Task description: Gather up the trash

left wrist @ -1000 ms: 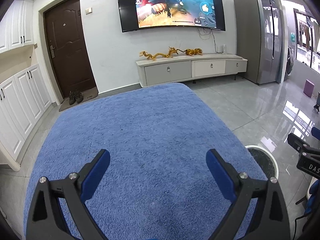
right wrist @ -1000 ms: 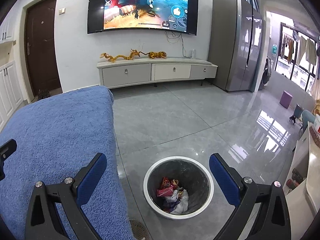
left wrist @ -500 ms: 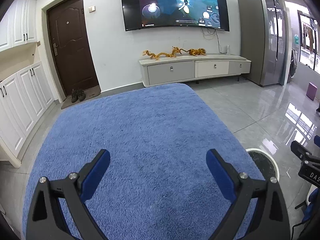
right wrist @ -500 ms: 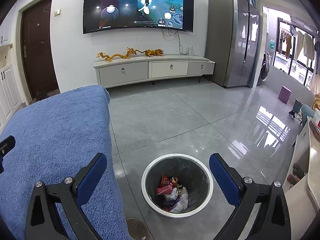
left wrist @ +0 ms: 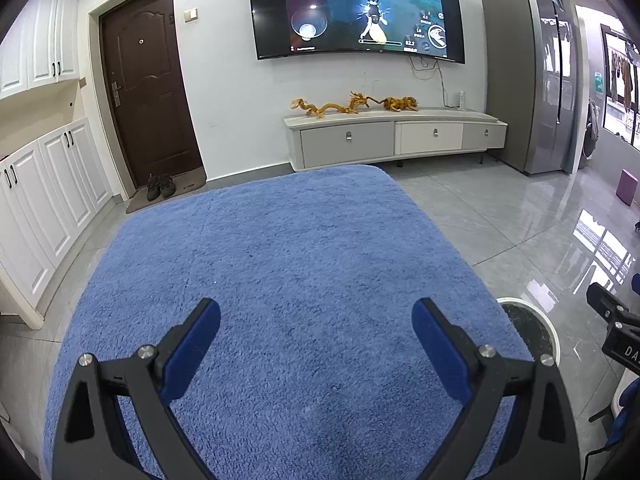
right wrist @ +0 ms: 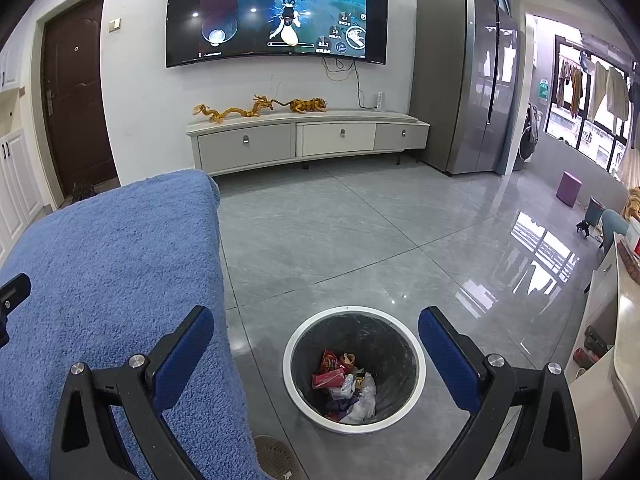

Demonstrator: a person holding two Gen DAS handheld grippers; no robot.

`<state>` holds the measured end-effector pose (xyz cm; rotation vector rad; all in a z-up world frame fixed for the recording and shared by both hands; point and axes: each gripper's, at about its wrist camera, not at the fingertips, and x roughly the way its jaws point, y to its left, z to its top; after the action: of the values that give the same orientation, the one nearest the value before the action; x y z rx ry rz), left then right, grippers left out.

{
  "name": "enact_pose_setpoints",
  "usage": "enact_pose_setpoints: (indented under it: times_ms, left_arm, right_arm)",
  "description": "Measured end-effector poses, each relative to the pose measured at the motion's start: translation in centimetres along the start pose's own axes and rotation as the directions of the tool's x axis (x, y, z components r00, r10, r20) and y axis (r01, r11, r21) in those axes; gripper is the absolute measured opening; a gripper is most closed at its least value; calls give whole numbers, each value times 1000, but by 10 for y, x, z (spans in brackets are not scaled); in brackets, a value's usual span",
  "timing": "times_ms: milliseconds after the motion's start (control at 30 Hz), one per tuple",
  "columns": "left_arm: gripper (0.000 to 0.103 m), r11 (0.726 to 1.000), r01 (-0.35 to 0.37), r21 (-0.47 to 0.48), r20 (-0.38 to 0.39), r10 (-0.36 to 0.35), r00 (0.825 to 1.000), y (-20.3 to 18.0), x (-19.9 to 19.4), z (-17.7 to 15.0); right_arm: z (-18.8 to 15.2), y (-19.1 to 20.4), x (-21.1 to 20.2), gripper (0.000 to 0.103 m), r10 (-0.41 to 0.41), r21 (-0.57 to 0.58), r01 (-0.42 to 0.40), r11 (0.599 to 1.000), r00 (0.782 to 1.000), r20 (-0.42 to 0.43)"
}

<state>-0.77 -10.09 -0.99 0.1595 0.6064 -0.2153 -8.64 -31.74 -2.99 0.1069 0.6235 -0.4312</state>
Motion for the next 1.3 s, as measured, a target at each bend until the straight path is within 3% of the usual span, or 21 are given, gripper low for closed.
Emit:
enact_pose_setpoints:
  times_ms: [1300]
  left_arm:
    - [97,1000,17,-16,-6,-17,1000,2,-9,-5]
  right_arm:
    - [-3,7,-11,103,-3,-25,3,1000,1000,-1]
